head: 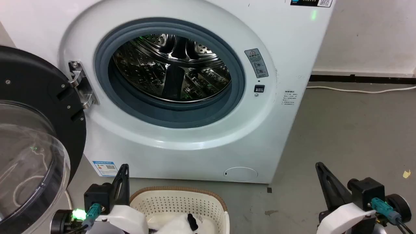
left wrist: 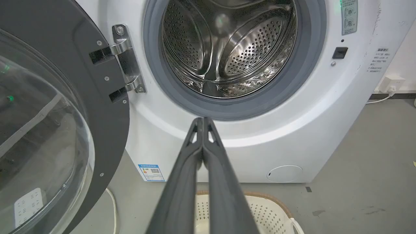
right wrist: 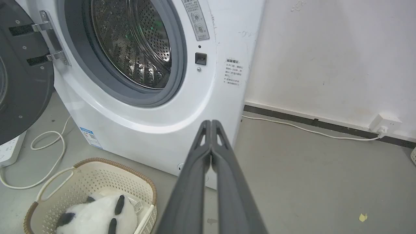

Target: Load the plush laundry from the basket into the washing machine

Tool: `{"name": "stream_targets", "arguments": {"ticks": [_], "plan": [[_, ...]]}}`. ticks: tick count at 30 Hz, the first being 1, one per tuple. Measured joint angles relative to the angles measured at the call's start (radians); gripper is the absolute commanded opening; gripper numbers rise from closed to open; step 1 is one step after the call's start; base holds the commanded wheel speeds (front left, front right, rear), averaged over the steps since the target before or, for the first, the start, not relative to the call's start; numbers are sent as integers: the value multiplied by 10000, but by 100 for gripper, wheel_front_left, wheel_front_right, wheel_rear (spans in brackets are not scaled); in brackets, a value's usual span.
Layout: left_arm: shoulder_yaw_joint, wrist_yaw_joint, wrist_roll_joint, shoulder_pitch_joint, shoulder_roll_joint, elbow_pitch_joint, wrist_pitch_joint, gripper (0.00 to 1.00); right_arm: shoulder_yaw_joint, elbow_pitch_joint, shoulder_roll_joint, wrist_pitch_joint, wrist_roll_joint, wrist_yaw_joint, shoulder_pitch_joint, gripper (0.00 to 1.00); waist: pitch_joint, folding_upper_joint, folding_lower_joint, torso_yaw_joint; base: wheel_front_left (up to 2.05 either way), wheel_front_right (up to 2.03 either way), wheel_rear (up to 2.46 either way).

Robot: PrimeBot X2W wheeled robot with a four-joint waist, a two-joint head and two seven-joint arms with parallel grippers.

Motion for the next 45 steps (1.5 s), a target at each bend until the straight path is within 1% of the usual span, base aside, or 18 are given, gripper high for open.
{"name": "stream_targets", "arguments": {"ticks": [45], "plan": [[4,0,0,0,0,0,0,0,4,0,0,0,0,0,0,0,0,0,0,0,0,0,0]]}}
